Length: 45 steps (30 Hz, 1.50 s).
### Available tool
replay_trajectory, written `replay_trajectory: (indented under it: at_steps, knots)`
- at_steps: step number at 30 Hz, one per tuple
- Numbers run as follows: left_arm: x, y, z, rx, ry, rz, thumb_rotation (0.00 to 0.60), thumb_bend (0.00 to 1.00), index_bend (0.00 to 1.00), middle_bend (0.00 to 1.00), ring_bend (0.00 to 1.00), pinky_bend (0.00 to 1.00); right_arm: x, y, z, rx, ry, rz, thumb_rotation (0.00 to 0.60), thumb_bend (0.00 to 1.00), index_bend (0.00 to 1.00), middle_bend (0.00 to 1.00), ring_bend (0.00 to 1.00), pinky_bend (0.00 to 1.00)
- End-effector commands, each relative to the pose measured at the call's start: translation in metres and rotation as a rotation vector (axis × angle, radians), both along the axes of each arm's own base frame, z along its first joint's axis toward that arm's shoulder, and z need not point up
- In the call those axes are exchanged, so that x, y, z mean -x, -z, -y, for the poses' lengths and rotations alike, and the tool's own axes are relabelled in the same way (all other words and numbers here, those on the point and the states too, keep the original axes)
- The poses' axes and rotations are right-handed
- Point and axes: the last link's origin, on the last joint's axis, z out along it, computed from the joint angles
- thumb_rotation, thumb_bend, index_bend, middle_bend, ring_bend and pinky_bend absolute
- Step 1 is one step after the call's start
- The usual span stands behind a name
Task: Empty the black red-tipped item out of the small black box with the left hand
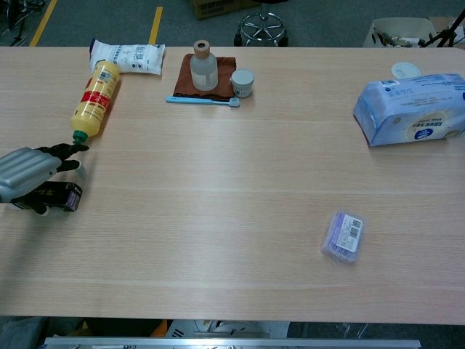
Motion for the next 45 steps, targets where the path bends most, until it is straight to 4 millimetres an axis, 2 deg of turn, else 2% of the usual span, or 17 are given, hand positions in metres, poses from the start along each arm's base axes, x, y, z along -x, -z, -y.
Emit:
replay_trajectory:
  at_steps: [1, 11, 26, 34, 40, 45]
  knots:
    - [0.0006, -0.0007, -0.001, -0.002, -0.001, -0.002, 0.6, 0.16, 0.31, 0.0, 0.05, 0.18, 0.0002, 0.0001, -0.0002, 0.0, 0.0, 0.001, 0.6, 0.14, 0.27, 0.2, 0.1, 0.25]
    - [0.0018, -0.0058, 0.0012, -0.011, -0.008, -0.005, 0.6, 0.16, 0.37, 0.0, 0.05, 0.18, -0.0002, 0.0019, 0.0003, -0.004, -0.001, 0.001, 0.6, 0.14, 0.27, 0.2, 0.1, 0.25]
    - [0.0051, -0.0049, -0.0002, -0.013, -0.023, -0.013, 0.6, 0.16, 0.38, 0.0, 0.05, 0.18, 0.0018, 0.0029, -0.0004, -0.005, 0.006, 0.005, 0.6, 0.14, 0.27, 0.2, 0.1, 0.25]
    - [0.0056, -0.0058, 0.0001, -0.024, -0.021, -0.004, 0.6, 0.16, 0.5, 0.0, 0.05, 0.18, 0.0019, 0.0029, -0.0005, -0.005, 0.005, 0.005, 0.6, 0.14, 0.27, 0.2, 0.1, 0.25]
    - [0.0067, -0.0059, 0.0013, -0.016, -0.022, -0.009, 0.6, 0.16, 0.5, 0.0, 0.05, 0.18, 0.0023, 0.0033, -0.0006, -0.006, 0.007, 0.007, 0.6, 0.14, 0.27, 0.2, 0.1, 0.25]
    - [0.0069, -0.0063, 0.0014, -0.018, -0.023, -0.008, 0.6, 0.23, 0.5, 0.0, 0.05, 0.18, 0.0025, 0.0033, -0.0007, -0.005, 0.007, 0.007, 0.6, 0.14, 0.27, 0.2, 0.1, 0.25]
